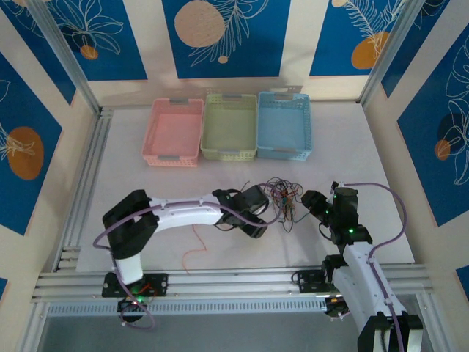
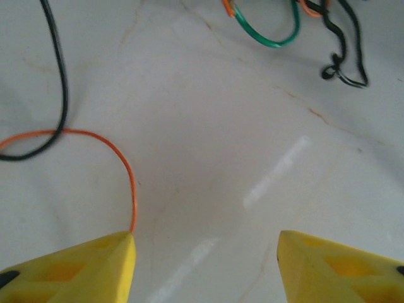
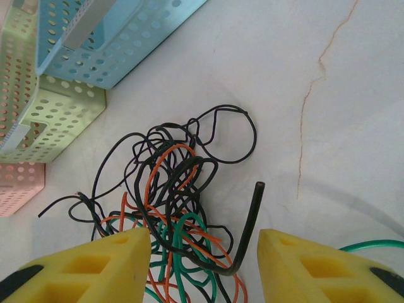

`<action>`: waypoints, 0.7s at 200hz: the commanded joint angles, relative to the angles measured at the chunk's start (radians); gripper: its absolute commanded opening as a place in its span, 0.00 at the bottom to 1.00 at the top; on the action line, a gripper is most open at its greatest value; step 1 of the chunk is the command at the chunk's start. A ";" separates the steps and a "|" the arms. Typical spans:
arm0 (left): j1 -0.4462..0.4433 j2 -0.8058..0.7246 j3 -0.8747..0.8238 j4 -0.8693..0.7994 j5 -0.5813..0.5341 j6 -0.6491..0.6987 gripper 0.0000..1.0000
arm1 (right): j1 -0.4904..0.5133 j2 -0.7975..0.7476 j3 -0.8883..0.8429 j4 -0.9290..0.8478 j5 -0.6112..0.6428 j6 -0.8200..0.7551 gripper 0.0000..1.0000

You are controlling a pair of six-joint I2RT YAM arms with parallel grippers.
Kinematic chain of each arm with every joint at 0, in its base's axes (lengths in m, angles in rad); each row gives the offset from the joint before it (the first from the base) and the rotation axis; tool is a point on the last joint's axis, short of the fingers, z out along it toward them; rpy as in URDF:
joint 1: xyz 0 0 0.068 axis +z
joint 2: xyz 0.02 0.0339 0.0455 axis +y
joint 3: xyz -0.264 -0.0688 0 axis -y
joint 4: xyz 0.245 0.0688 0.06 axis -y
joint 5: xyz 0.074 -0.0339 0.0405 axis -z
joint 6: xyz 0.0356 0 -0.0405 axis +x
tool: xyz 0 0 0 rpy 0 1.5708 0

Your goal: Untangle the cables

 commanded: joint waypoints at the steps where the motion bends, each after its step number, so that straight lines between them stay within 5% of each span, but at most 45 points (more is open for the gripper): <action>1: -0.004 0.041 0.058 -0.009 -0.094 -0.005 0.61 | 0.008 -0.008 -0.006 0.008 0.013 0.001 0.49; 73: 0.000 0.162 0.118 -0.060 -0.194 -0.002 0.57 | 0.012 -0.007 -0.004 0.008 0.017 0.000 0.49; 140: 0.003 0.164 0.062 -0.047 -0.183 -0.036 0.40 | 0.017 -0.007 -0.004 0.008 0.021 0.000 0.49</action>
